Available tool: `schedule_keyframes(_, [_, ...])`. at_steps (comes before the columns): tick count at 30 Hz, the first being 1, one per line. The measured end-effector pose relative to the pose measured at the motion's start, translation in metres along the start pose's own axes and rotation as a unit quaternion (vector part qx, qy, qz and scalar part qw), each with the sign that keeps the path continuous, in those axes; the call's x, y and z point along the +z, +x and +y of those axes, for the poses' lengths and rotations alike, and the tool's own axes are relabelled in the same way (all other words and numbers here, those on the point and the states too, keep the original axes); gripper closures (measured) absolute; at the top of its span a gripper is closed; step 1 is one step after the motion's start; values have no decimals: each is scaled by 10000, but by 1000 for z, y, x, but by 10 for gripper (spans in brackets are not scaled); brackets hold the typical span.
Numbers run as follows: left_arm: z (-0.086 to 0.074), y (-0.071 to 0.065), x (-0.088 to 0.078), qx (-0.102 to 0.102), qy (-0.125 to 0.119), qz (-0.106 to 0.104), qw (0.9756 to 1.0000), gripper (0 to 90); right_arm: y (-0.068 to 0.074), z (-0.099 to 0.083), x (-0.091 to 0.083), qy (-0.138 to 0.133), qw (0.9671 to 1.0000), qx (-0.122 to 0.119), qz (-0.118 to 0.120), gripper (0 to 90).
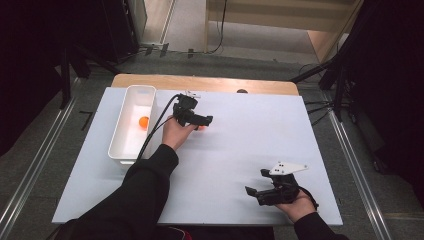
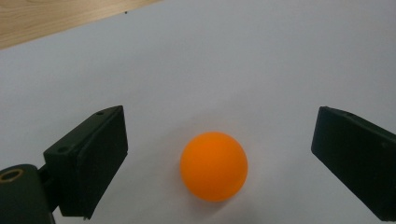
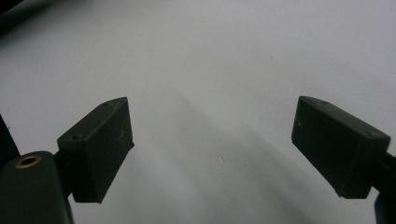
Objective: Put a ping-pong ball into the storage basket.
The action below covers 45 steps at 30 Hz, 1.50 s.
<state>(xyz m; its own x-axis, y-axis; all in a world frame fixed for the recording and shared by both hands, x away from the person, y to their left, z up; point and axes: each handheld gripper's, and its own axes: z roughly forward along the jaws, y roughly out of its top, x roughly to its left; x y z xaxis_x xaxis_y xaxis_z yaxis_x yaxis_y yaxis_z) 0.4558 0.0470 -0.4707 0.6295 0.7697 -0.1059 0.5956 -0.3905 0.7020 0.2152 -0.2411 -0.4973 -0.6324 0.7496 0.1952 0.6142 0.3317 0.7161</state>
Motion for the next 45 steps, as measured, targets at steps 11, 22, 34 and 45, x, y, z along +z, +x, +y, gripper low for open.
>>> schedule_keyframes(11, [-4,1,6,-36,109,33,9999,41,-1,0,0,10,10000,0,-10,111])
schedule_keyframes(22, [-12,1,14,-51,88,74,9999,43,0,0,0,10,10000,-2,-23,111])
schedule_keyframes(34, [-22,2,26,4,334,160,9993,42,0,-1,0,15,10000,-3,-25,111])
schedule_keyframes(45, [-26,-8,31,451,466,544,9964,39,1,-1,1,24,10000,-3,-17,111])
